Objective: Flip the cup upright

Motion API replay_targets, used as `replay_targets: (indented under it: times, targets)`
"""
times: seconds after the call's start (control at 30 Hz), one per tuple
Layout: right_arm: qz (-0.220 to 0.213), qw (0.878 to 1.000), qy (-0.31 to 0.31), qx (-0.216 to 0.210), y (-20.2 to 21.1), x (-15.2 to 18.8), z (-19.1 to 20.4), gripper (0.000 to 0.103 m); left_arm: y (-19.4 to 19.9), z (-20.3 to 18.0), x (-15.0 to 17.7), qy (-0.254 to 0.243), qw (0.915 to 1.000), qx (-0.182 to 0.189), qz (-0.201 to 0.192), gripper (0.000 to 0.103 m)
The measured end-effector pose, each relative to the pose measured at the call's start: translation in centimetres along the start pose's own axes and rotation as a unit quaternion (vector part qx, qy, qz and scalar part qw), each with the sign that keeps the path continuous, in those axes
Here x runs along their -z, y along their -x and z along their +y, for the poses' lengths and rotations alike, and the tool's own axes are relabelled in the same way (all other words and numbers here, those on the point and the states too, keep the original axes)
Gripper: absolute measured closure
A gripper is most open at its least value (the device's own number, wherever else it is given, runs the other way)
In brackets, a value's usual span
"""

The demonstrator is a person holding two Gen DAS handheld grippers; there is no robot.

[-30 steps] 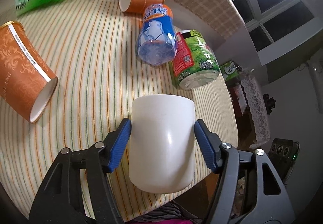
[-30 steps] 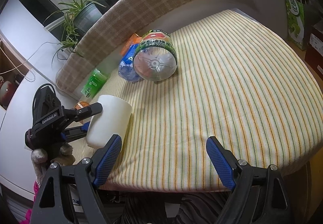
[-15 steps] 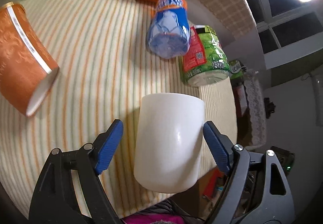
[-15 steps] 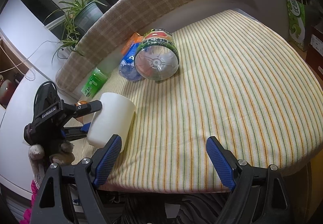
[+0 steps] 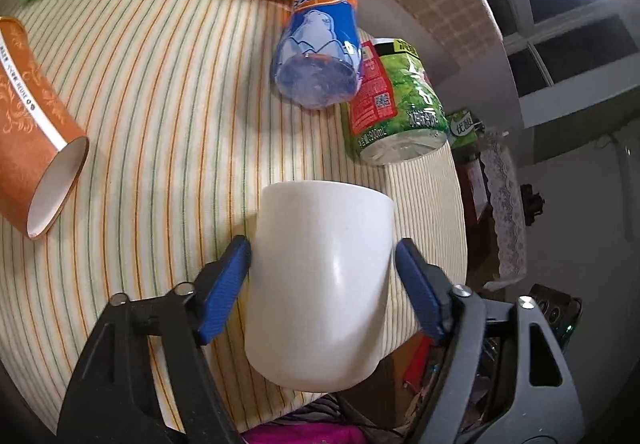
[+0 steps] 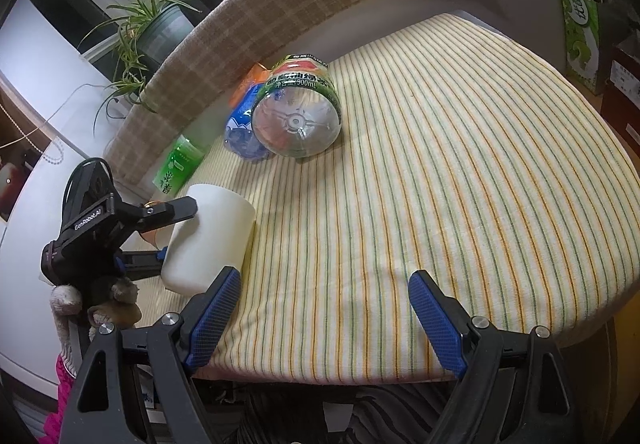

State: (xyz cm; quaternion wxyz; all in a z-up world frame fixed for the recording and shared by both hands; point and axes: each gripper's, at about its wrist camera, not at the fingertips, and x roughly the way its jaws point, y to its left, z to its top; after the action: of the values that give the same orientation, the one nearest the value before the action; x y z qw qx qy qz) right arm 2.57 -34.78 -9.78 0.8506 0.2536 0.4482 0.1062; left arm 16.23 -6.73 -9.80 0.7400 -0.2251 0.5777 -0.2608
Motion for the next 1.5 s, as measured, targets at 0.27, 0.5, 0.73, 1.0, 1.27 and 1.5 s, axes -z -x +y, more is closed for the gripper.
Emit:
replay_targets:
  times: [0.27, 0.5, 0.73, 1.0, 1.27, 1.5]
  targets:
    - [-0.004, 1.000, -0.006, 0.003, 0.1, -0.1, -0.3, 0.015, 1.2, -1.1, 1.1, -0.043, 0.9980, -0.022, -0.041, 0.029]
    - [-0.003, 1.000, -0.006, 0.002, 0.0, -0.1, -0.2, 0.015, 3.2, -1.7, 2.2, -0.073, 0.9896, -0.052, -0.112, 0.030]
    - [-0.003, 1.000, -0.004, 0.003, 0.0, 0.0, -0.1, 0.015, 4.1, -2.5, 3.0, -0.103, 0.9763, -0.088, -0.169, 0.030]
    - [-0.009, 1.000, 0.004, 0.006, 0.3, 0.0, 0.3, 0.015, 3.6, -3.8, 4.5, -0.145, 0.9630, -0.119, -0.193, 0.030]
    - [-0.009, 1.000, 0.007, 0.006, 0.3, -0.1, 0.4, 0.015, 3.7, -4.3, 6.3, -0.169, 0.9562, -0.135, -0.198, 0.030]
    - [-0.012, 1.000, 0.022, 0.008, 0.4, -0.1, 1.4, 0.015, 4.2, -3.9, 7.3, -0.162, 0.9614, -0.123, -0.185, 0.030]
